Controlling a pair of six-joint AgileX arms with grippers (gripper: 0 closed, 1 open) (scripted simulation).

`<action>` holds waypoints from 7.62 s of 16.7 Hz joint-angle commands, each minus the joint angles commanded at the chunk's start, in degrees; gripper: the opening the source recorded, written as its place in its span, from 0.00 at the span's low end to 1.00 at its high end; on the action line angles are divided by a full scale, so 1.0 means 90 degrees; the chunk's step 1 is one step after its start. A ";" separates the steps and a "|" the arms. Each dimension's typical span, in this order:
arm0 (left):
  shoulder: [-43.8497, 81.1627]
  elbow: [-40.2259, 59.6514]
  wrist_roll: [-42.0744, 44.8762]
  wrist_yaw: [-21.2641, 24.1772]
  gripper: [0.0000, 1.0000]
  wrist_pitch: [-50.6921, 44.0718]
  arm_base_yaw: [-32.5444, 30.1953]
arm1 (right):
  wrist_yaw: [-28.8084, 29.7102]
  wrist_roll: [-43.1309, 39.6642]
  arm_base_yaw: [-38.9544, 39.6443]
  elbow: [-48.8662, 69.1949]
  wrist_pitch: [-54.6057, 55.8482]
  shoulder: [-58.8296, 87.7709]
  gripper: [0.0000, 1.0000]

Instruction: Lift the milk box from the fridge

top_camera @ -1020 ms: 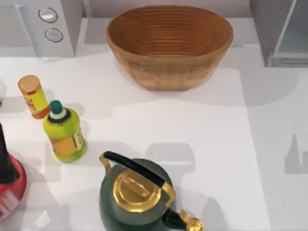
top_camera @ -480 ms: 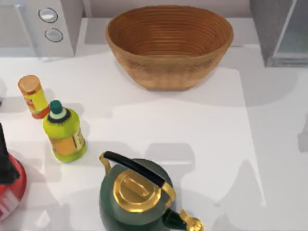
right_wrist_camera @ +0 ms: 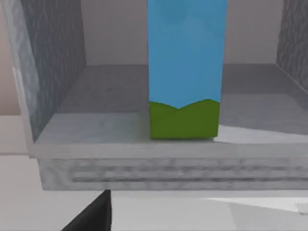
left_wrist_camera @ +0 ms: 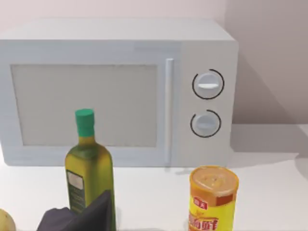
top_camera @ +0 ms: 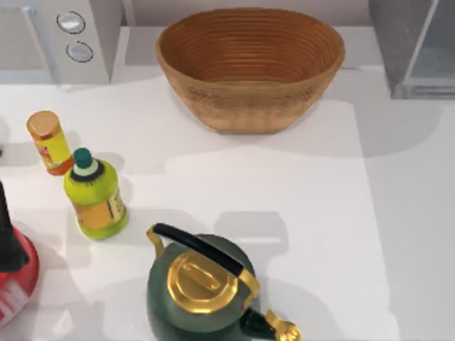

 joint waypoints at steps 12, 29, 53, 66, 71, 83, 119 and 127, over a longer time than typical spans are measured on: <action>0.0000 0.0000 0.0000 0.0000 1.00 0.0000 0.0000 | -0.0034 0.0009 -0.0020 0.0327 0.0495 0.0893 1.00; 0.0000 0.0000 0.0000 0.0000 1.00 0.0000 0.0000 | 0.1810 -0.0035 0.1710 0.5036 -0.2043 0.2896 1.00; 0.0000 0.0000 0.0000 0.0000 1.00 0.0000 0.0000 | 0.1993 -0.0044 0.1880 0.6883 -0.2955 0.3835 0.32; 0.0000 0.0000 0.0000 0.0000 1.00 0.0000 0.0000 | 0.1993 -0.0035 0.1860 0.6879 -0.2955 0.3822 0.00; 0.0000 0.0000 0.0000 0.0000 1.00 0.0000 0.0000 | 0.1992 -0.0025 0.1858 0.6962 -0.3525 0.3397 0.00; 0.0000 0.0000 0.0000 0.0000 1.00 0.0000 0.0000 | 0.1894 -0.0010 0.1771 0.6329 -0.3647 0.2540 0.00; 0.0000 0.0000 0.0000 0.0000 1.00 0.0000 0.0000 | 0.2946 -0.0092 0.3046 -0.0709 -0.9125 -1.0027 0.00; 0.0000 0.0000 0.0000 0.0000 1.00 0.0000 0.0000 | 0.3044 -0.0096 0.3153 -0.1030 -0.9569 -1.0681 0.00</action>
